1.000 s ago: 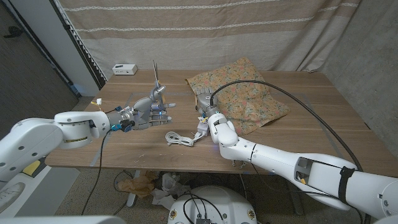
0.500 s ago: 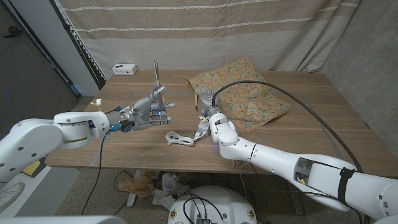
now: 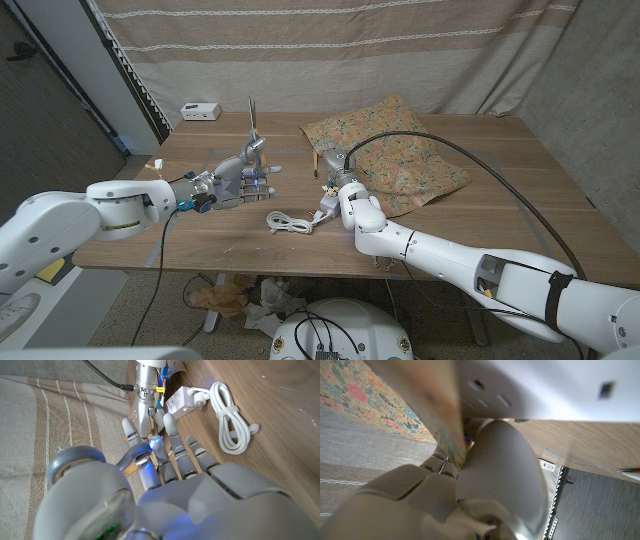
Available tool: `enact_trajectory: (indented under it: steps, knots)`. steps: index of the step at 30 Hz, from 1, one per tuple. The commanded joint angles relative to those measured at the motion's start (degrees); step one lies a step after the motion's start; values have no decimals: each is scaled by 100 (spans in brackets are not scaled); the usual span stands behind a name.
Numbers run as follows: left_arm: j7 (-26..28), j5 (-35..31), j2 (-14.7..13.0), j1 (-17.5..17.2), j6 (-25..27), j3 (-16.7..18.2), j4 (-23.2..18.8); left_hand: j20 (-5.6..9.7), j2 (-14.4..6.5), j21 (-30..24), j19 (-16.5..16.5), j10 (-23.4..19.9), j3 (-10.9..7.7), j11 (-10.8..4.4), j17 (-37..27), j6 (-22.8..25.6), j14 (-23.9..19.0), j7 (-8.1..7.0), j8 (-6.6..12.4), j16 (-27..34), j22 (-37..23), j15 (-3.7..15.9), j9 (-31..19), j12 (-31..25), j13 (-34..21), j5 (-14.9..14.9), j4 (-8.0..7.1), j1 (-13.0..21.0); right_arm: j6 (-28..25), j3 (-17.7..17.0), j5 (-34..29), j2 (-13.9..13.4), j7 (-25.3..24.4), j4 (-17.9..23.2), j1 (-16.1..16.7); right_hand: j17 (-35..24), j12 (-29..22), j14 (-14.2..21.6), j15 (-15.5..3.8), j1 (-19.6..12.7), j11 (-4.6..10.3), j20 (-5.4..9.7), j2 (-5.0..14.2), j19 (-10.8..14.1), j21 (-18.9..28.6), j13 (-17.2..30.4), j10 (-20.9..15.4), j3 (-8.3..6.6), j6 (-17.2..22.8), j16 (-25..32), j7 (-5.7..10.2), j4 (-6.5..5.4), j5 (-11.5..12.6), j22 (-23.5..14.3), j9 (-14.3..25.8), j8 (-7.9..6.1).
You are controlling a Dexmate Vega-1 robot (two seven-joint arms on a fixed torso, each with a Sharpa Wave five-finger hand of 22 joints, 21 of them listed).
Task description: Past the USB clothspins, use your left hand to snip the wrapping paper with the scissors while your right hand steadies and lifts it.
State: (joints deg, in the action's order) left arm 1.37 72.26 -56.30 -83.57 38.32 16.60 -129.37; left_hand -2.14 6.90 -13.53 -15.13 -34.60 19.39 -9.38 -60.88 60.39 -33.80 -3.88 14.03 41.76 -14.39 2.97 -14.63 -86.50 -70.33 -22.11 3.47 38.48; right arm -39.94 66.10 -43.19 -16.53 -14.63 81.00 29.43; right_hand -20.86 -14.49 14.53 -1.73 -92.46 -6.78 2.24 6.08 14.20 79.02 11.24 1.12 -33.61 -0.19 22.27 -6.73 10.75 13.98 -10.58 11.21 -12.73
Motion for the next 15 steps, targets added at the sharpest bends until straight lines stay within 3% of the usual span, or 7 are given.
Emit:
enact_trajectory:
  steps: [1, 2, 4, 6, 9, 11, 15]
  knots:
    - [-12, -27, 10, -4, -22, -1, -2, 31, 12, 7, -45, -294, 4, -244, -1, 354, -68, 271, 46, 21, -15, 830, -14, -63, -18, -25, -47, 40, 519, -337, 273, 40, -1293, -202, 282, -279, -361, 1113, -618, -292, 33, 1089, 42, 253, 129, -1, -1044, 217, 623, 568, -378, -53, -212, -9, 15, -99]
    - [-15, -31, 5, -2, -21, -3, -1, 30, 12, 6, -47, -299, 4, -243, -8, 372, -68, 265, 51, 25, -15, 821, -11, -73, -22, -26, -48, 38, 639, -405, 289, 59, -1625, -262, 350, -373, -522, 1456, -632, -275, 127, 1080, 67, 387, 8, 5, -1509, 302, 937, 762, -284, -92, -303, 45, 18, -165]
    - [-14, -26, 10, 2, -23, -6, 0, 34, 12, 7, -45, -295, 5, -245, 6, 383, -87, 266, 49, 23, -15, 834, -4, -74, -8, -26, -52, 34, 977, -576, 436, 69, -2142, -332, 468, -542, -851, 2206, -869, -85, 421, 1072, 162, 757, -38, 25, -2405, 552, 1757, 1148, 184, -185, -387, 20, 29, -362]
    - [-22, -28, 6, 12, -25, -13, 4, 32, 14, 7, -45, -302, 6, -244, -8, 389, -84, 269, 46, 29, -15, 838, 0, -88, -11, -27, -55, 33, 1202, -669, 517, 86, -2473, -418, 517, -826, -1034, 2695, -1009, 157, 605, 1097, 188, 1269, 160, 48, -2943, 1016, 2017, 1634, 331, -247, -371, -52, 39, -358]
    - [-4, -27, 4, 19, -22, -20, 2, 32, 11, 5, -50, -316, 4, -243, -25, 388, -79, 270, 45, 36, -15, 833, -4, -114, -23, -29, -58, 33, 1408, -759, 621, 109, -2722, -532, 536, -893, -1286, 2908, -1105, 227, 745, 1061, 296, 1563, 523, 79, -3839, 1298, 2869, 1875, 535, -249, -343, -171, 59, -591]
    - [-31, -37, 5, 14, -38, -17, 5, 35, 9, 5, -51, -320, 3, -242, -24, 382, -82, 267, 41, 37, -15, 825, -2, -124, -27, -30, -59, 34, 1574, -838, 720, 117, -2896, -601, 562, -848, -1422, 3097, -1137, 277, 908, 1040, 372, 1613, 775, 89, -4346, 1408, 3212, 1926, 584, -277, -329, -234, 61, -654]
    - [-44, -38, 3, 8, -38, -10, 8, 40, -5, 4, -53, -308, -3, -240, -2, 399, -95, 262, 44, 27, -16, 839, -5, -132, -14, -34, -66, 36, 1799, -927, 806, 114, -3192, -717, 584, -790, -1457, 3253, -1115, 349, 1069, 1041, 388, 1634, 921, 83, -4569, 1490, 3549, 1935, 659, -309, -321, -255, 61, -725]
